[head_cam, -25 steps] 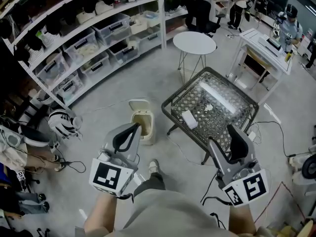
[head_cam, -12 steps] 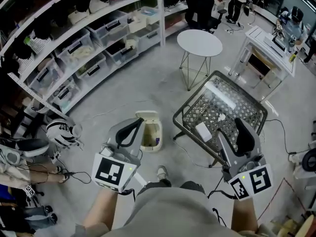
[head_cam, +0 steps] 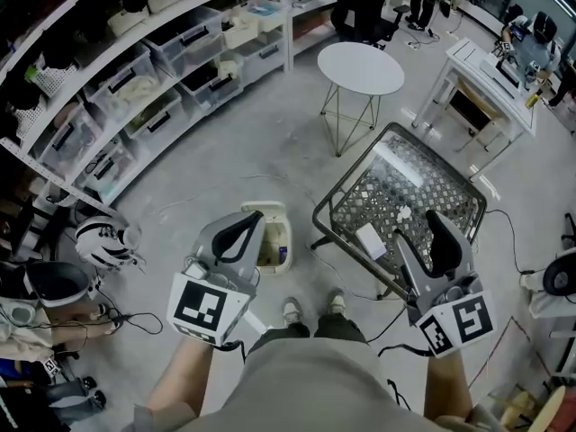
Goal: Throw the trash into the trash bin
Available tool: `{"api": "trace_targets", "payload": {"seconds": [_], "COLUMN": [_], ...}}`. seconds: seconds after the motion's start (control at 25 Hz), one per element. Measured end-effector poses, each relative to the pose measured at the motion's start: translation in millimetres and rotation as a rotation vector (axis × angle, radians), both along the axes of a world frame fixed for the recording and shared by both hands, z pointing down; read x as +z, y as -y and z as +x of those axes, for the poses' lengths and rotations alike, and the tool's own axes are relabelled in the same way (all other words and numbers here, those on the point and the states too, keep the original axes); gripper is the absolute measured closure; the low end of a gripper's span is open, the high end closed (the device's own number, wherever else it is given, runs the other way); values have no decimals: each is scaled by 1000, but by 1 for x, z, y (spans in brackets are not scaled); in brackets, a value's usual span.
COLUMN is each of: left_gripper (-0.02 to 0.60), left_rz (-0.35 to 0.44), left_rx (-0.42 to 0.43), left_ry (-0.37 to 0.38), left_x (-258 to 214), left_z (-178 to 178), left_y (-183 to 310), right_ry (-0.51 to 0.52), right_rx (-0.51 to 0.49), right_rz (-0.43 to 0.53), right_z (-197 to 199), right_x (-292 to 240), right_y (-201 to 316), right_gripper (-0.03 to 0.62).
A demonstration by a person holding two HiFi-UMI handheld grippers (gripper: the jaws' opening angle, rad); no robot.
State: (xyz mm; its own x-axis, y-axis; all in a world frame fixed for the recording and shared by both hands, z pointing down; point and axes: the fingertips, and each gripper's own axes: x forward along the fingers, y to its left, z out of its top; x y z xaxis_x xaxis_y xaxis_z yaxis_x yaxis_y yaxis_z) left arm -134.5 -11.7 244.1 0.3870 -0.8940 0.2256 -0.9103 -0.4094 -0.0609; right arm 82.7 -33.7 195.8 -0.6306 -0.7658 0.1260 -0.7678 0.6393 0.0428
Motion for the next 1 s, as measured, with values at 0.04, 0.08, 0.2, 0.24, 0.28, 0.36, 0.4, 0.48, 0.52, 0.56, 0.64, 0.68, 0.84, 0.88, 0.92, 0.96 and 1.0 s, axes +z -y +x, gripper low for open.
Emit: {"api": "trace_targets", "payload": {"seconds": [0.04,0.08,0.2,0.24,0.28,0.36,0.4,0.48,0.52,0.56,0.64,0.68,0.84,0.88,0.92,0.96,1.0], "left_gripper": [578,578,578,578,578,578,578,578,578,578,578,578,578,578,578,578,578], "left_rz": [-7,-11,-27,-32,-33,-30,-40,-79,-96,-111,-143,-159,-213,-230,-250,-270,-288], "left_rx": [-3,-5,-12,-12,-10,8,16,32,44,53,60,61,76,76,77,79,80], "left_ry": [-6,-7,-6,0,12,49,53,16,-8,-23,-18,-10,11,16,18,20,20], "left_x": [1,2,8,12,15,23,28,38,42,48,63,70,102,109,119,130,142], "left_z": [1,3,10,13,16,20,23,31,37,43,53,57,72,76,79,82,84], "left_y": [3,6,17,21,26,37,42,51,57,62,73,78,91,94,96,97,97], "right_ry": [-1,-2,-5,-7,-7,2,7,-2,-21,-48,-106,-124,-152,-163,-175,-187,-199], "right_rx": [-1,-2,-5,-6,-5,-3,0,2,2,0,-6,-10,-29,-32,-35,-38,-43], "right_rz": [-7,-14,-31,-35,-42,-66,-82,-112,-124,-133,-161,-185,-299,-325,-351,-377,-402], "right_z": [1,3,12,16,19,26,29,34,37,39,41,42,47,48,49,49,50], "right_x": [3,6,18,22,28,40,48,65,75,87,116,133,199,215,232,248,264], "right_y": [4,7,21,27,33,47,54,68,74,80,90,94,108,110,111,111,111], "right_gripper": [336,336,336,336,336,334,333,333,330,326,316,316,306,304,301,298,296]}}
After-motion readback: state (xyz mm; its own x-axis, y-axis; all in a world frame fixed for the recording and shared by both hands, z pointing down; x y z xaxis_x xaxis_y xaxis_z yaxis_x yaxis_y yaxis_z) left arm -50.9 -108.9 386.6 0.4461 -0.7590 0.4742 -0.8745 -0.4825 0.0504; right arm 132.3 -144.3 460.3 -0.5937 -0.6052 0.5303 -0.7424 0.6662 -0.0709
